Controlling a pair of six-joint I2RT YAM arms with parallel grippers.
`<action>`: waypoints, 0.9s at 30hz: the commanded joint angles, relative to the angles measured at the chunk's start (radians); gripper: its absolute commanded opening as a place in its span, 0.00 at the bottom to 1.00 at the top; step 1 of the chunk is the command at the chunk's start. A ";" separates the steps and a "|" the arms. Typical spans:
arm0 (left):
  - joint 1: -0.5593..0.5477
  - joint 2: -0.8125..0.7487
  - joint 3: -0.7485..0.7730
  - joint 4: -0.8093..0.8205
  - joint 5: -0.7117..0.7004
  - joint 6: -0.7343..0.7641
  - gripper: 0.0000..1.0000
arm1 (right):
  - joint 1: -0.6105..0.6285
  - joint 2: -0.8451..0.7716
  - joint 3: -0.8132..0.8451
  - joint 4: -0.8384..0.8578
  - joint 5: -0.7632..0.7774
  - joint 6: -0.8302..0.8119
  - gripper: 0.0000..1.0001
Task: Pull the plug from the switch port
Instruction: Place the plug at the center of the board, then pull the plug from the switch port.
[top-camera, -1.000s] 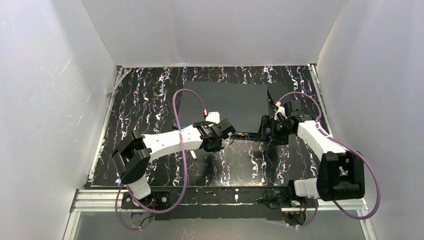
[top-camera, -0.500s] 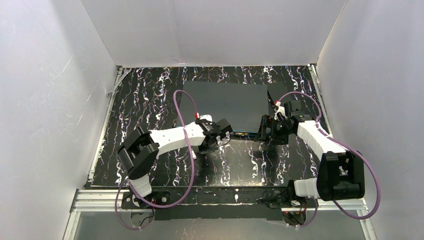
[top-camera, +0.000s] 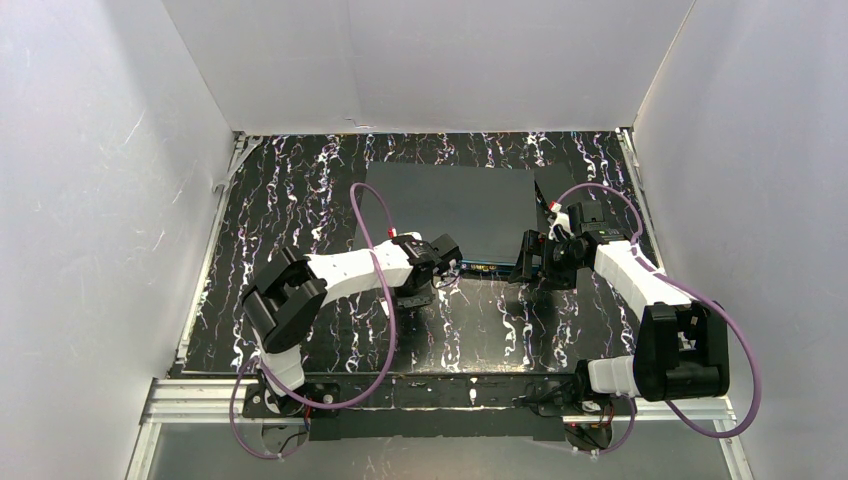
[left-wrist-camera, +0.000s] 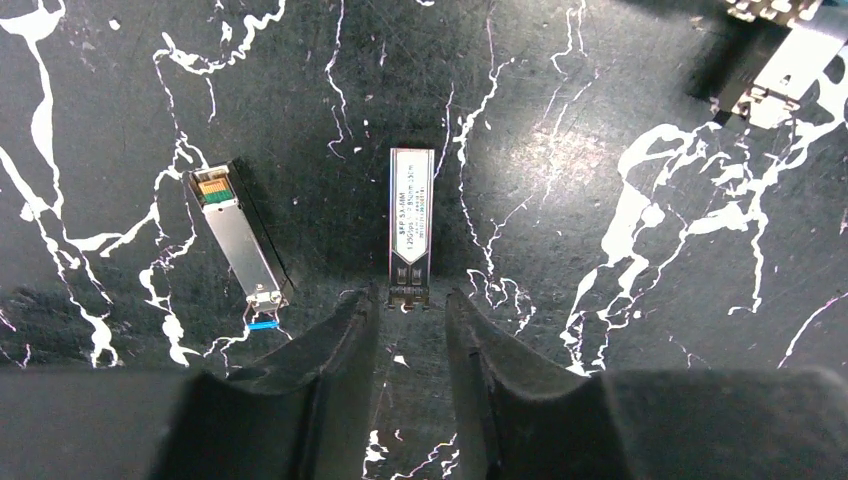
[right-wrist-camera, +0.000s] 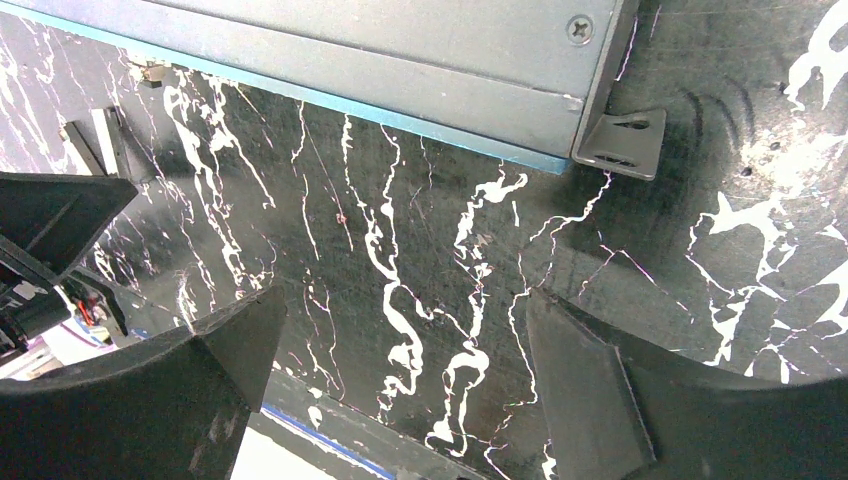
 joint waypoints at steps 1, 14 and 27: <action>0.005 -0.021 0.020 -0.014 -0.003 -0.002 0.34 | -0.004 0.007 -0.006 0.007 -0.010 -0.005 0.99; 0.005 -0.059 0.023 -0.014 -0.025 0.020 0.56 | -0.004 0.004 -0.003 0.004 -0.011 -0.005 0.99; -0.062 -0.010 0.176 0.018 -0.101 0.224 0.61 | -0.004 0.006 -0.004 0.005 -0.010 -0.007 0.99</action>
